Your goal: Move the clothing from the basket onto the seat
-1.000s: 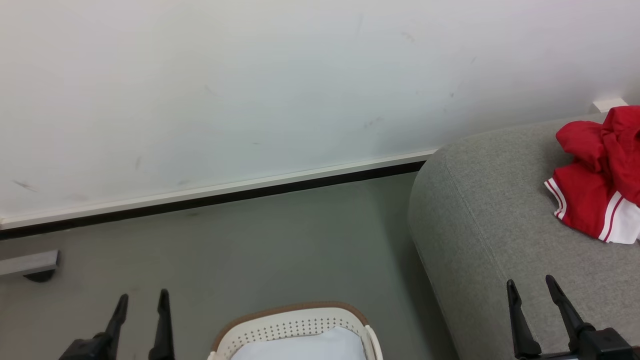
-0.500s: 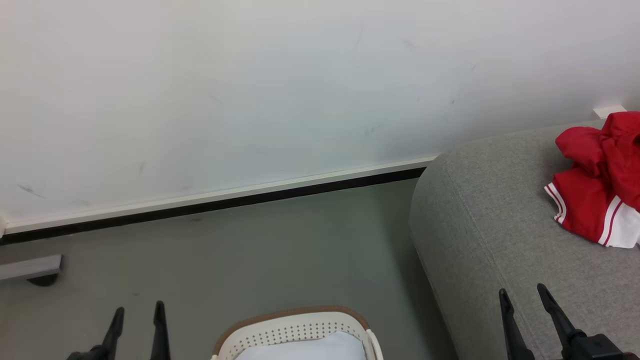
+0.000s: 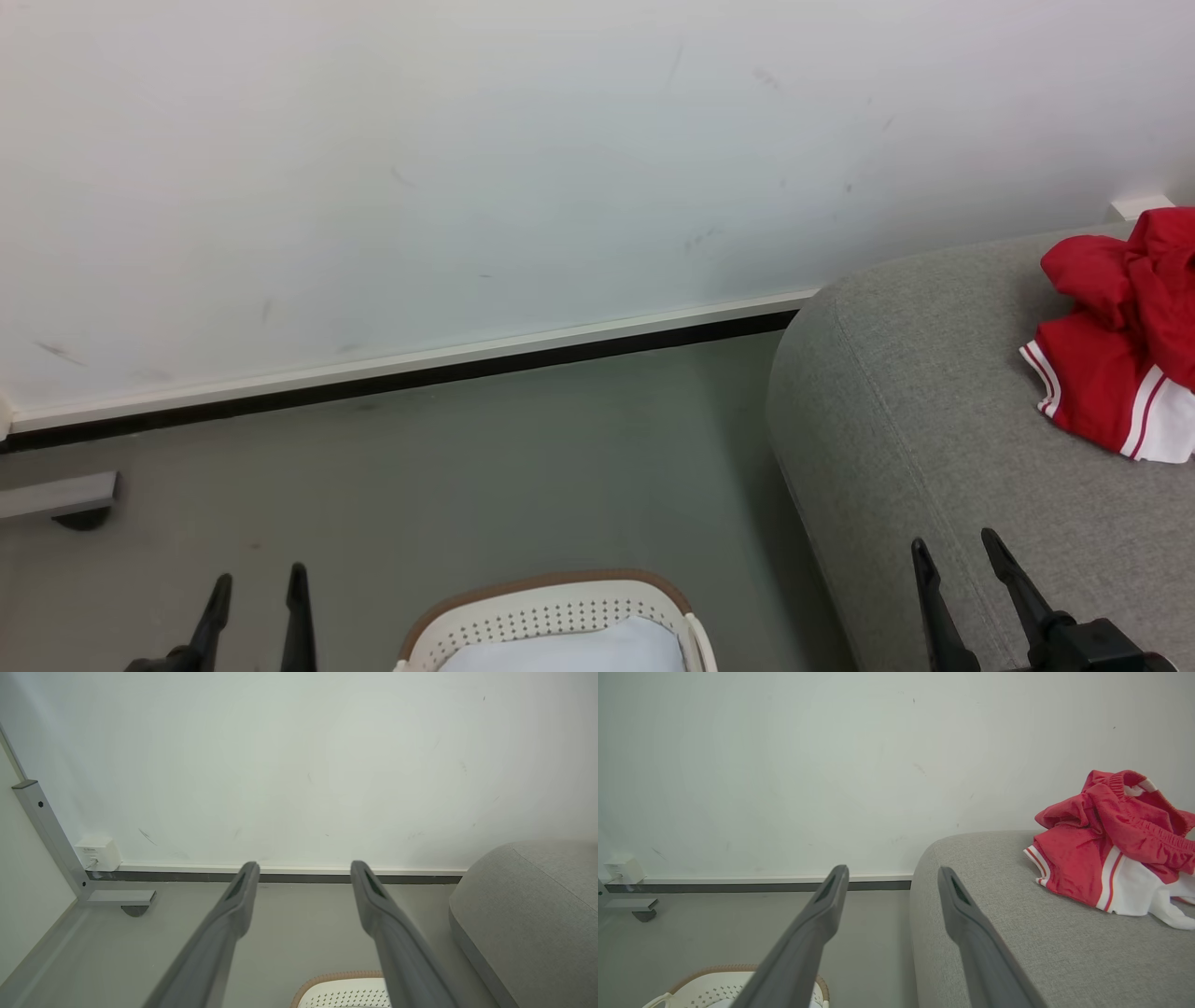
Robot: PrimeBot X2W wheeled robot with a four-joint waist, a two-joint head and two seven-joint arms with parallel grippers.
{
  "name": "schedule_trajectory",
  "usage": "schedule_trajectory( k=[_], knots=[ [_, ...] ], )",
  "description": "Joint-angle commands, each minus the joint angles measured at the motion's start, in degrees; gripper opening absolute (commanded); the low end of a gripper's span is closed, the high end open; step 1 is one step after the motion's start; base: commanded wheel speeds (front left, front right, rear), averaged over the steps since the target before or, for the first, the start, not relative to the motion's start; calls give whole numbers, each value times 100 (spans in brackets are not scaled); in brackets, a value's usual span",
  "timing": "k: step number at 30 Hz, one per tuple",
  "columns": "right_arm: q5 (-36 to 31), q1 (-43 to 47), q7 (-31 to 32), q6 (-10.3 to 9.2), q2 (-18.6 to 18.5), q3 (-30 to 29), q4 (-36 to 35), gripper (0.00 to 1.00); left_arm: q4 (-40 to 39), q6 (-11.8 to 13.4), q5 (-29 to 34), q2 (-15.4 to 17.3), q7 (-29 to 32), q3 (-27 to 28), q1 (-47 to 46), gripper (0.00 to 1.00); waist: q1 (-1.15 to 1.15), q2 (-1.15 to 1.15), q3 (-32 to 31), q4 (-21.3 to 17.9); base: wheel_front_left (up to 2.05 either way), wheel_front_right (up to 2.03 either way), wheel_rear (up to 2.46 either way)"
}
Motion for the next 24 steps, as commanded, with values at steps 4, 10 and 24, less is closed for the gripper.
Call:
schedule_trajectory(
  k=[4, 10, 24],
  knots=[
    [55, -82, -17, -15, -2, 24, 28, 100, 57, -74, 87, -33, -4, 89, -52, 100, 0, 0, -1, 9, 0, 0, 0],
    [58, -106, -17, -15, -2, 38, 53, 100, 71, -111, 147, -69, -4, 137, -66, 100, 0, 0, -8, 27, 0, 0, 0],
    [27, -277, -17, -15, -2, 186, 195, 100, 108, -156, 205, -101, -4, 179, -84, 100, 0, 0, 7, 32, 0, 0, 0]
  ],
)
